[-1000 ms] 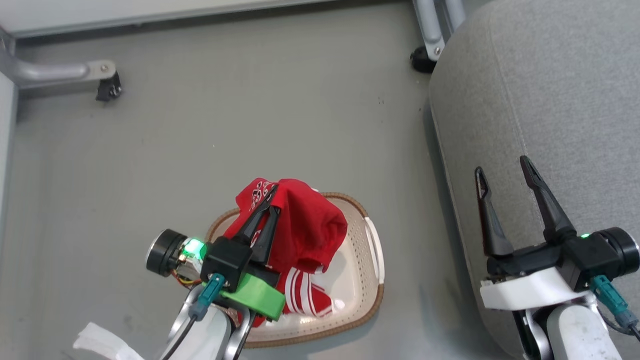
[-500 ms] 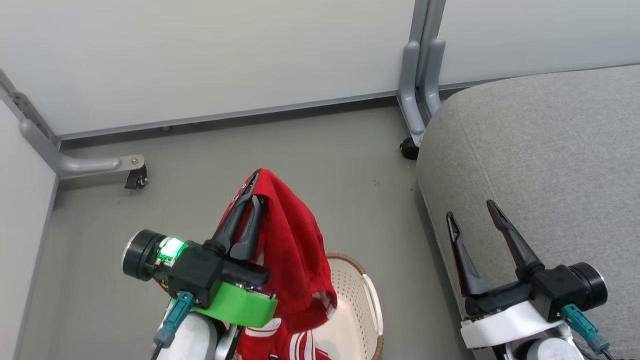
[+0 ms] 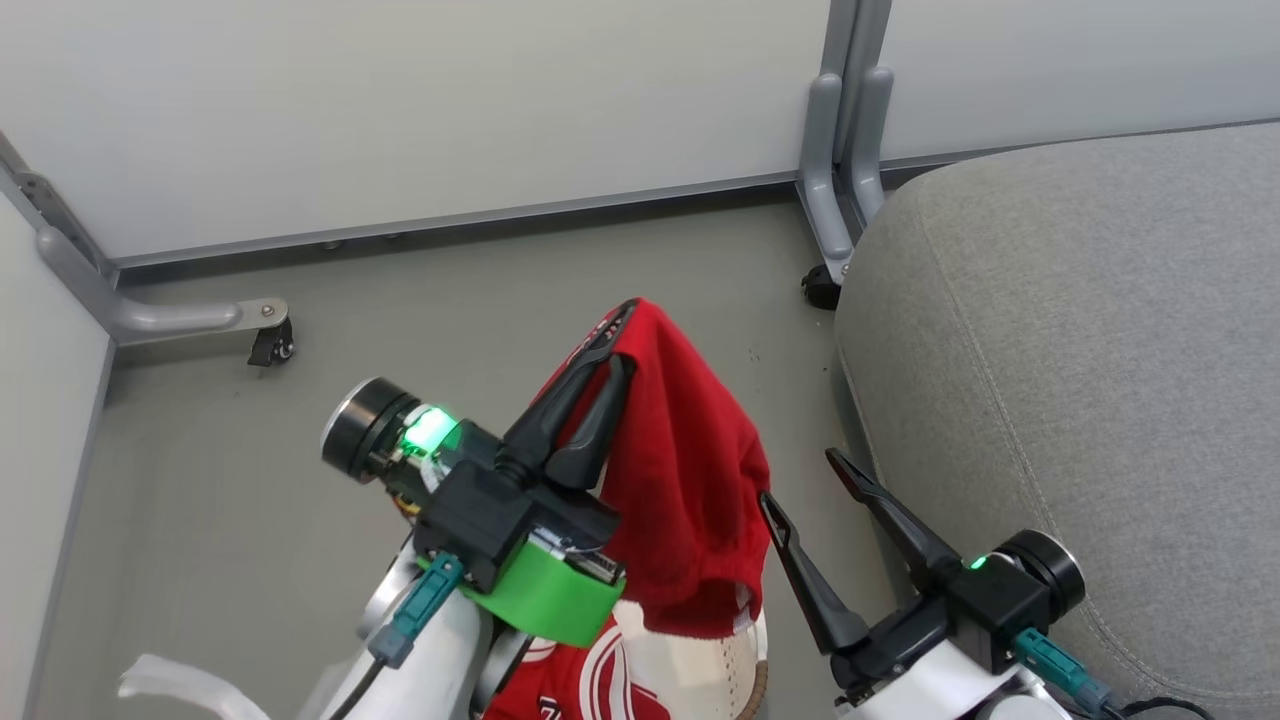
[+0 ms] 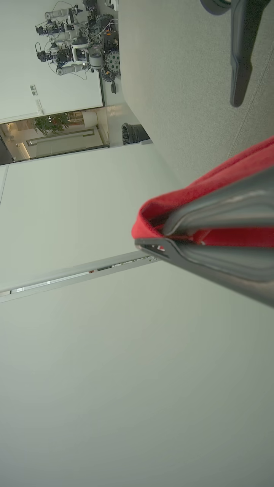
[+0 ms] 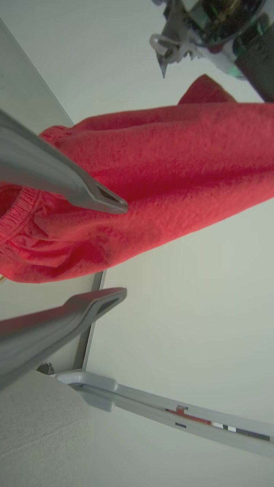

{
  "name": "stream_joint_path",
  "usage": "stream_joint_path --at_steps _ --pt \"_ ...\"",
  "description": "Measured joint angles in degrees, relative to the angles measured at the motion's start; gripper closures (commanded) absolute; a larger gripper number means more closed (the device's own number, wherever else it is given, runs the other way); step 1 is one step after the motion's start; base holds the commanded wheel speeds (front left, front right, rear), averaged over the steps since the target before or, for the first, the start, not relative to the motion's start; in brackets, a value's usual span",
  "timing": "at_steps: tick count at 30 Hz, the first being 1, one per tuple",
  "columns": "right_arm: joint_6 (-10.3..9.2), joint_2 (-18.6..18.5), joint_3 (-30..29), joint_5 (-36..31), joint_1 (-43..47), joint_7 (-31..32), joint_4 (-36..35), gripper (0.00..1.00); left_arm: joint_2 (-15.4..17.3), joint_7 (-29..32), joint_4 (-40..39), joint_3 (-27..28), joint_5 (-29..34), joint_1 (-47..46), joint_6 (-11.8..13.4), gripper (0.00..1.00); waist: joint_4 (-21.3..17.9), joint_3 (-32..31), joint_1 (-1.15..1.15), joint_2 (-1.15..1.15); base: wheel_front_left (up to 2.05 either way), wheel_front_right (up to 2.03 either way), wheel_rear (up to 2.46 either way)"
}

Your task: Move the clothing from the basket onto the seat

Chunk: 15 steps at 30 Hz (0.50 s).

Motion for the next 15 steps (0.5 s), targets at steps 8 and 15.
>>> stream_joint_path --at_steps 8,15 --pt "0.00 -2.7 3.4 1.2 -6.4 0.0 4.6 0.00 1.5 0.0 0.1 -9.5 -1.3 -9.2 -0.2 1.00 0.7 3.1 0.00 0.00 0.00 0.00 0.00" --pt "0.00 -3.8 6.8 2.6 -9.6 0.0 6.2 0.01 2.3 0.0 2.7 -17.6 -4.6 -14.7 -0.2 1.00 1.1 5.3 0.00 0.00 0.00 0.00 0.00"
